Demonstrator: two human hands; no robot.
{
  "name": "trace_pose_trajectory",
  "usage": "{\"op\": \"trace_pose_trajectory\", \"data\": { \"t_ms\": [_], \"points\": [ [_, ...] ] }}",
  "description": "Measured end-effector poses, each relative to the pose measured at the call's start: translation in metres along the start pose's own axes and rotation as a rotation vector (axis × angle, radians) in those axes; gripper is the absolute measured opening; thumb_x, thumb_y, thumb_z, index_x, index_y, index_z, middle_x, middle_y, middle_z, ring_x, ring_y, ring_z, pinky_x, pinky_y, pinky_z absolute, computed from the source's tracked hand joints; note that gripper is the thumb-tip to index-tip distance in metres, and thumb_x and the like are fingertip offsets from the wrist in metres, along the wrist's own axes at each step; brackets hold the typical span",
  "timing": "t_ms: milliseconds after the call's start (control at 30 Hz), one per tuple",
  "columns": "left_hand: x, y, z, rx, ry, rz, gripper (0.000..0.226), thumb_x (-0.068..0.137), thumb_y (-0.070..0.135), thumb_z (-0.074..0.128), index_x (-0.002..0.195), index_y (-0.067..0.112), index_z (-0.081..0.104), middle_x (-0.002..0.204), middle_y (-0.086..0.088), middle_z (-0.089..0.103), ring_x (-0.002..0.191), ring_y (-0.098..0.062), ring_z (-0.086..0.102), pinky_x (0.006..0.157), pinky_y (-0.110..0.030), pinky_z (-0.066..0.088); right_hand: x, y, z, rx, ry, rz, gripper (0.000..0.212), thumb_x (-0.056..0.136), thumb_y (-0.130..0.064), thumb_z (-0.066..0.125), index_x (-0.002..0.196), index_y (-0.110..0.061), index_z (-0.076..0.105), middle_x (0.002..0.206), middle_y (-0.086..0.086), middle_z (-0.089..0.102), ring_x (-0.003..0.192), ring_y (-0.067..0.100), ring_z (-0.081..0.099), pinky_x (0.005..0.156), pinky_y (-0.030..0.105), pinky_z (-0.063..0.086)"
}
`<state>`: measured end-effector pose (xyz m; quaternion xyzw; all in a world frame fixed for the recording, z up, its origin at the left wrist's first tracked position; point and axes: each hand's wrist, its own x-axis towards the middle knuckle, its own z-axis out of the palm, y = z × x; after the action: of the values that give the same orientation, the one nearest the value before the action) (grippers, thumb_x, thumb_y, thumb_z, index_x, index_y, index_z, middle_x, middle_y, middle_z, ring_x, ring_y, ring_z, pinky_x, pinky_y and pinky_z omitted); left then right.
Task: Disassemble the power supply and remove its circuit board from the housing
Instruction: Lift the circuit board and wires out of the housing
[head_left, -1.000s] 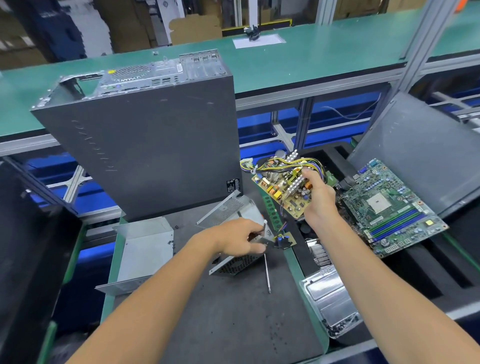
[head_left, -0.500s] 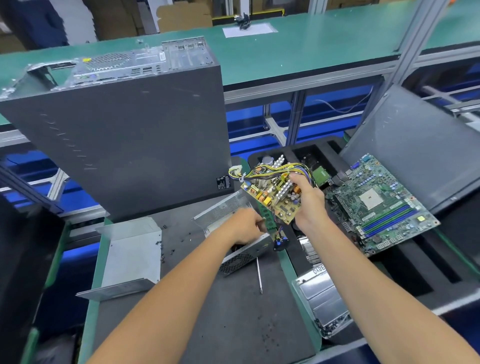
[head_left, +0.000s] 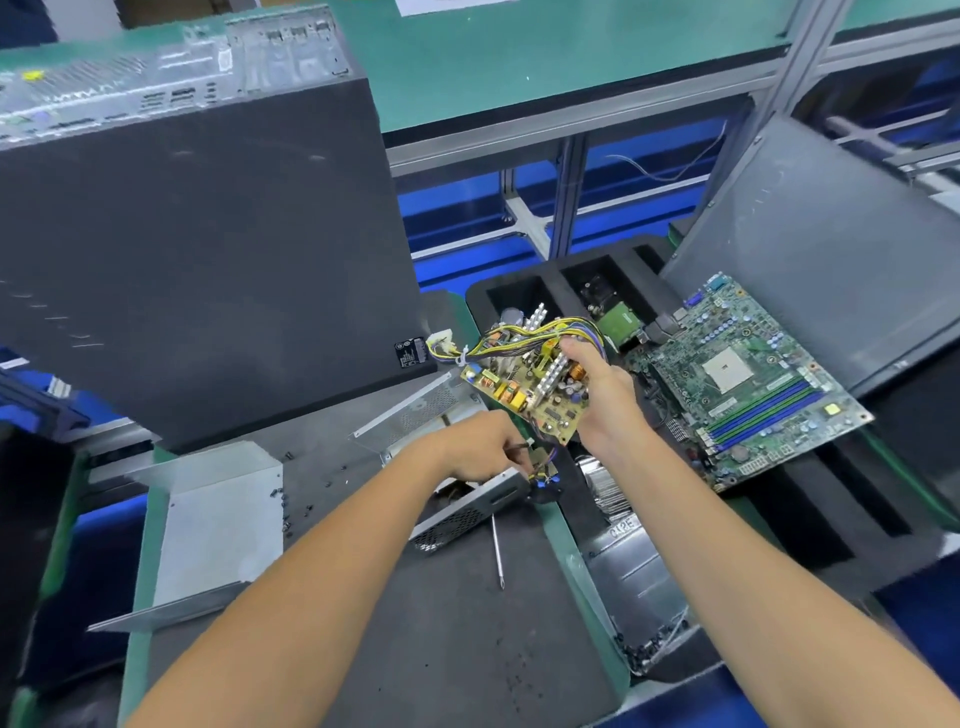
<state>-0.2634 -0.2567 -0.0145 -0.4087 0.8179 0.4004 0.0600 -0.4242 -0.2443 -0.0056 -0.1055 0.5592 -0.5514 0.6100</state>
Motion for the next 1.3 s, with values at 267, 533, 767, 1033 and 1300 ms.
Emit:
{"op": "trace_pose_trajectory", "data": {
  "t_ms": [267, 533, 767, 1033, 1300],
  "points": [
    [-0.007, 0.002, 0.002, 0.179, -0.104, 0.059, 0.018, 0.088, 0.012, 0.05, 0.071, 0.008, 0.047, 0.071, -0.009, 0.044, 0.063, -0.02, 0.031, 0.058, -0.031, 0.031, 0.007, 0.007, -0.001, -0.059, 0.012, 0.044, 0.099, 0.054, -0.042, 0.086, 0.135, -0.007, 0.042, 0.129, 0.014, 0.055, 0.113, 0.034, 0.06, 0.094, 0.057, 0.05],
    [-0.01, -0.006, 0.007, 0.076, -0.102, 0.05, 0.015, 0.091, 0.01, 0.05, 0.08, 0.0, 0.051, 0.083, -0.015, 0.049, 0.069, -0.019, 0.037, 0.06, -0.028, 0.028, 0.008, 0.004, 0.009, -0.097, -0.026, 0.032, 0.104, 0.046, -0.043, 0.086, 0.133, -0.005, 0.043, 0.129, 0.017, 0.055, 0.113, 0.033, 0.06, 0.094, 0.056, 0.05],
    [-0.011, -0.018, 0.013, -0.111, -0.082, 0.016, 0.023, 0.09, 0.021, 0.058, 0.086, -0.002, 0.056, 0.089, -0.024, 0.053, 0.07, -0.016, 0.039, 0.067, -0.031, 0.034, 0.005, 0.009, 0.002, -0.028, -0.013, 0.076, 0.067, 0.072, -0.028, 0.082, 0.127, -0.003, 0.052, 0.116, 0.017, 0.066, 0.094, 0.033, 0.071, 0.075, 0.057, 0.057],
    [-0.024, -0.026, 0.015, -0.25, -0.157, -0.006, 0.026, 0.088, 0.002, 0.052, 0.082, 0.027, 0.057, 0.084, 0.01, 0.057, 0.074, -0.003, 0.049, 0.074, -0.018, 0.039, -0.004, 0.013, 0.0, 0.02, -0.012, 0.086, 0.05, 0.075, -0.024, 0.08, 0.116, -0.004, 0.06, 0.11, 0.015, 0.07, 0.089, 0.031, 0.072, 0.076, 0.057, 0.057],
    [-0.035, -0.024, 0.019, -0.137, -0.12, 0.035, 0.02, 0.09, 0.006, 0.055, 0.075, 0.019, 0.05, 0.071, 0.005, 0.048, 0.066, -0.012, 0.037, 0.065, -0.026, 0.034, -0.016, 0.015, 0.002, 0.013, -0.042, 0.064, 0.043, 0.077, -0.024, 0.079, 0.112, -0.004, 0.064, 0.095, 0.011, 0.075, 0.083, 0.03, 0.073, 0.074, 0.054, 0.058]
  ]
}}
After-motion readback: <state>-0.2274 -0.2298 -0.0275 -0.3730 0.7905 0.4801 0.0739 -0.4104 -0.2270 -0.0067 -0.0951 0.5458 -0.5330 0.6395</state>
